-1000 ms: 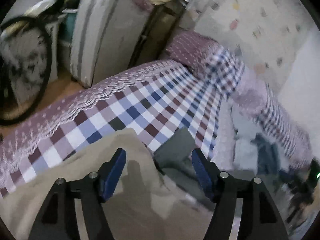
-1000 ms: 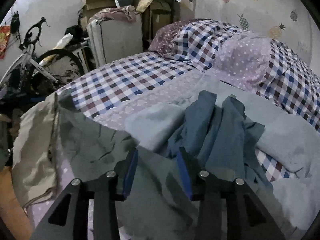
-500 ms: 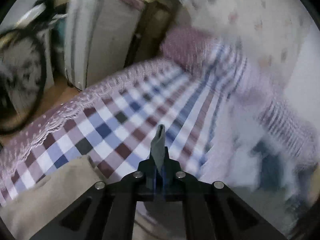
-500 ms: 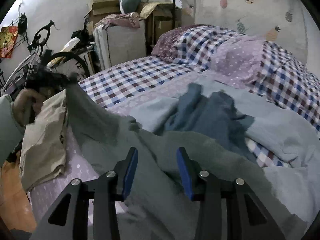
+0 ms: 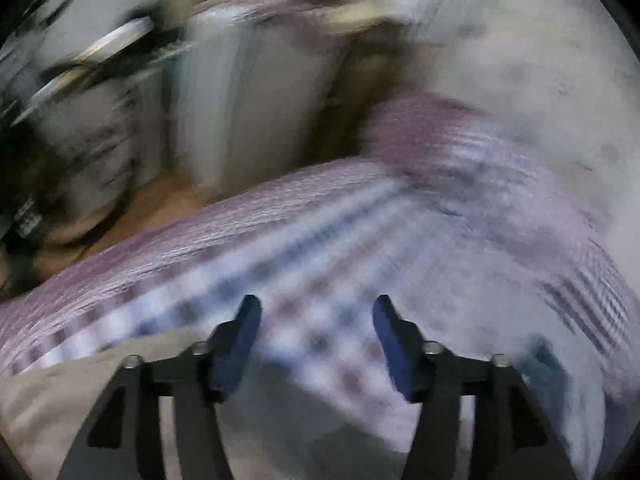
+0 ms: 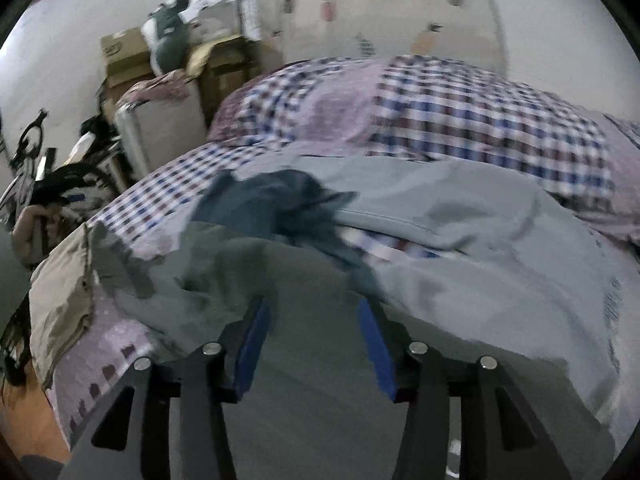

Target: Fold clothes

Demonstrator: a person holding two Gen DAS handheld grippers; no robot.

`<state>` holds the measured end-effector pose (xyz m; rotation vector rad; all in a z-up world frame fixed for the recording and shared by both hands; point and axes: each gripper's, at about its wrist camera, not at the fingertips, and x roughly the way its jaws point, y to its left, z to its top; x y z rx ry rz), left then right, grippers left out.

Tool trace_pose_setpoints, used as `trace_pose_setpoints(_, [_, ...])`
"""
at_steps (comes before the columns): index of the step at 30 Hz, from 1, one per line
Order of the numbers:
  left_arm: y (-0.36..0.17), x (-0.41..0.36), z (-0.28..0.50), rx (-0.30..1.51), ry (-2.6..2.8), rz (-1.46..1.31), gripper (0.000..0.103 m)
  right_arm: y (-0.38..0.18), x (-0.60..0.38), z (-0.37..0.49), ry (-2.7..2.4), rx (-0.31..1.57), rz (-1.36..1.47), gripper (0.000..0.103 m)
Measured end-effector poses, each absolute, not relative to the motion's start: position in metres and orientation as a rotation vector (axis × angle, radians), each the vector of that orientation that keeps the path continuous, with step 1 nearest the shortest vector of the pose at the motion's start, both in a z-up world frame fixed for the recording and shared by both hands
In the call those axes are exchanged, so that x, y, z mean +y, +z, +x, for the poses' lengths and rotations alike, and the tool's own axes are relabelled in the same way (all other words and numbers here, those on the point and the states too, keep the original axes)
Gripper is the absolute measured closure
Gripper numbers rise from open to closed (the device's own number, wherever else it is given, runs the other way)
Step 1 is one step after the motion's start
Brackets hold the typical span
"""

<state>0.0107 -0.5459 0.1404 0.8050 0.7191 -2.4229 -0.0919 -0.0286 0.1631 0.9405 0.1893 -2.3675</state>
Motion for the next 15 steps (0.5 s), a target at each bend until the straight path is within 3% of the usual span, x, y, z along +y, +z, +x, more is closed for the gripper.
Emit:
trace_pose_setpoints(5, [0.172,-0.385,-0.059,0.315,-2.994,0.942,0.034,0.156,0.023,-0.093,-2.421,0.140,0.972,0.049])
trace_pose_setpoints(8, [0.151,-0.281,-0.087,-0.142,-3.154,1.146,0.034,0.151,0.035,-0.090,-2.420,0.132,0.981,0.049])
trace_pose_setpoints(12, [0.108,-0.233,-0.117,-0.483,-3.057,1.311,0.035,0.150,0.043,-0.082,-2.401,0.122,0.971,0.049])
trace_pose_setpoints(13, [0.101,-0.232,-0.123,-0.484,-3.029,1.337,0.037,0.149,0.045,-0.080,-2.396,0.120,0.968,0.049])
trace_pose_setpoints(15, [0.084,-0.235,-0.130,-0.424,-2.964,1.377,0.059,0.147,0.043,-0.080,-2.384,0.127,0.966,0.049])
